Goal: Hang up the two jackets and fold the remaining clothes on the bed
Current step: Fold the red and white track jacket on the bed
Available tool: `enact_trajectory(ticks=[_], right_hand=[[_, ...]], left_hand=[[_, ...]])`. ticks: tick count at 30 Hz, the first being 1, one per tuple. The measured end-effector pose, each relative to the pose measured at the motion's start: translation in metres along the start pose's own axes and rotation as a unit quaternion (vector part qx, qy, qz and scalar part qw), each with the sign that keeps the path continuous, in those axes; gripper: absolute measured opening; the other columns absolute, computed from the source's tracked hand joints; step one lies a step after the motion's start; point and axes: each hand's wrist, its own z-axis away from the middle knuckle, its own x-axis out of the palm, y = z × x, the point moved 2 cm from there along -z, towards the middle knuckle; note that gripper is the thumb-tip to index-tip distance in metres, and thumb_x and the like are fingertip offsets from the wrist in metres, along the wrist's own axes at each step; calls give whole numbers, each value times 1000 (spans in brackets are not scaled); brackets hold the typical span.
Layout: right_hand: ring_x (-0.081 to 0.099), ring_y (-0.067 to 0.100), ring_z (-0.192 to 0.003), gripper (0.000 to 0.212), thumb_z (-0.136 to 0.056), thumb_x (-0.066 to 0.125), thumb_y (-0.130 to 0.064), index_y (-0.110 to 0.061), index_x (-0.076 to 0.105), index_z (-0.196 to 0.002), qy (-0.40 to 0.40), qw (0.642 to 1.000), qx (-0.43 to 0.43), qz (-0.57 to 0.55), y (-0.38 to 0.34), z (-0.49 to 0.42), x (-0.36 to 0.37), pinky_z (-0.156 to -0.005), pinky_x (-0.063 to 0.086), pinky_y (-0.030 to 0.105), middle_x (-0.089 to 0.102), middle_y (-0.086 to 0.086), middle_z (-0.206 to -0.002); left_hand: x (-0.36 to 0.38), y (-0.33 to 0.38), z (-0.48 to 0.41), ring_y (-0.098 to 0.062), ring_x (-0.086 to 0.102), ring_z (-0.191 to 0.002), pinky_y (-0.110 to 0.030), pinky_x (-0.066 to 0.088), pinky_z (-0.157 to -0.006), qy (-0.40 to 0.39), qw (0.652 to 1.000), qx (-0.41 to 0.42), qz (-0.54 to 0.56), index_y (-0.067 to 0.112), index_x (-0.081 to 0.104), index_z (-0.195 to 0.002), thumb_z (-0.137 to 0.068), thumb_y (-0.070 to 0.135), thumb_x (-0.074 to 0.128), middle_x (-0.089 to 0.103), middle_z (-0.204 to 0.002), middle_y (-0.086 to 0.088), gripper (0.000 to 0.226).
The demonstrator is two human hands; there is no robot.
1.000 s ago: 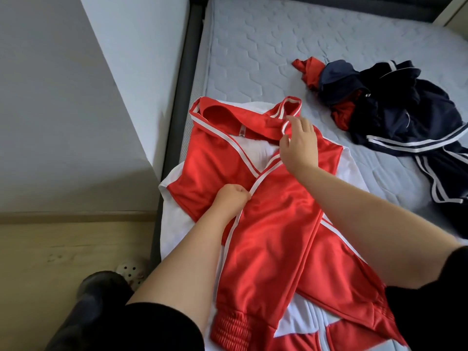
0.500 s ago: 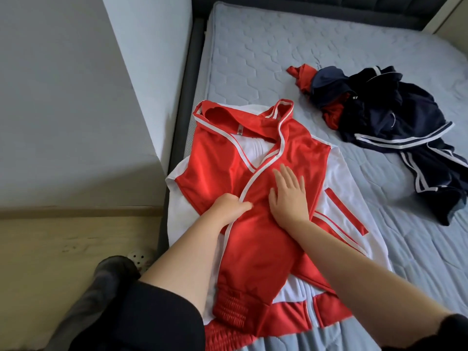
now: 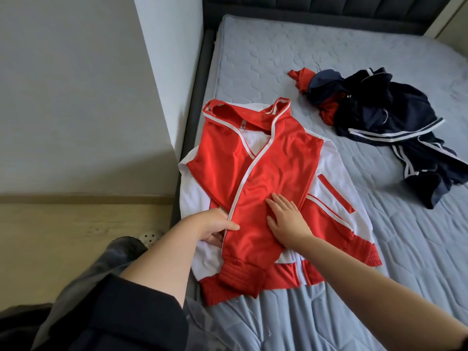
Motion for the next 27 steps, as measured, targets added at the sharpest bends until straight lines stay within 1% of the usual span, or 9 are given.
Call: enact_trajectory(ticks=[4,6,8,12,16,20,23,26,27], right_hand=[[23,18,-142,50,-92,43,-5,-14,41,-141,-29,994,-69,-75,-14,20,-6,-115,8,22,30,4,-153],[26,18,-141,66,-78,41,10,-13,44,-139,-51,989,-95,-103,-18,33,-8,-110,6,11,32,5,-151],[18,18,-144,80,-69,45,8,-16,35,-144,-90,984,-134,-72,-20,44,-5,-114,6,16,22,4,-155],[-1,17,-146,95,-71,57,-14,-31,7,-151,-129,972,-178,77,-19,58,6,-119,6,39,-4,1,-159],[14,16,-145,72,-77,53,-12,-27,34,-145,-93,979,-178,22,-21,56,0,-117,15,36,15,2,-157],[46,3,-120,40,-84,45,5,-9,67,-114,-76,970,-34,-227,-19,51,-14,-103,32,11,58,-5,-124],[52,13,-70,23,-92,50,-2,-7,61,-72,-39,880,125,-456,-8,41,-26,-63,49,23,58,-6,-69],[61,23,-90,15,-98,48,-21,-13,59,-104,9,610,289,-738,7,31,-24,-88,52,39,66,5,-95],[60,27,-97,22,-99,46,-20,-11,56,-115,25,551,326,-767,13,30,-22,-95,47,47,65,9,-103]], left_hand=[[6,-8,6,-14,63,-63,-20,49,-46,58,990,3,131,12,64,-87,-89,13,62,67,-76,-4,3],[5,-7,7,-18,65,-76,-25,54,-60,94,983,38,156,9,65,-102,-88,6,60,67,-90,-7,15],[3,-6,8,-24,61,-99,-29,51,-81,151,983,93,40,12,51,-129,-87,2,56,63,-110,-10,44],[8,1,18,-23,57,-93,-24,42,-65,206,903,224,-305,35,28,-142,-82,-4,51,50,-116,0,75],[6,1,15,-18,46,-104,-32,46,-82,221,822,281,-444,29,55,-126,-83,0,56,39,-112,2,51],[3,1,7,-18,44,-109,-32,42,-94,225,860,277,-364,18,73,-100,-87,7,58,49,-111,0,23],[1,15,5,-24,54,-101,-32,44,-88,246,901,291,-205,1,73,-86,-92,18,59,60,-101,-12,22],[1,29,4,-15,57,-88,-24,44,-79,269,922,271,-69,8,70,-94,-91,23,60,63,-94,-2,18],[2,30,3,-13,57,-86,-22,44,-80,271,926,258,-58,12,68,-102,-90,20,60,62,-94,1,17]])
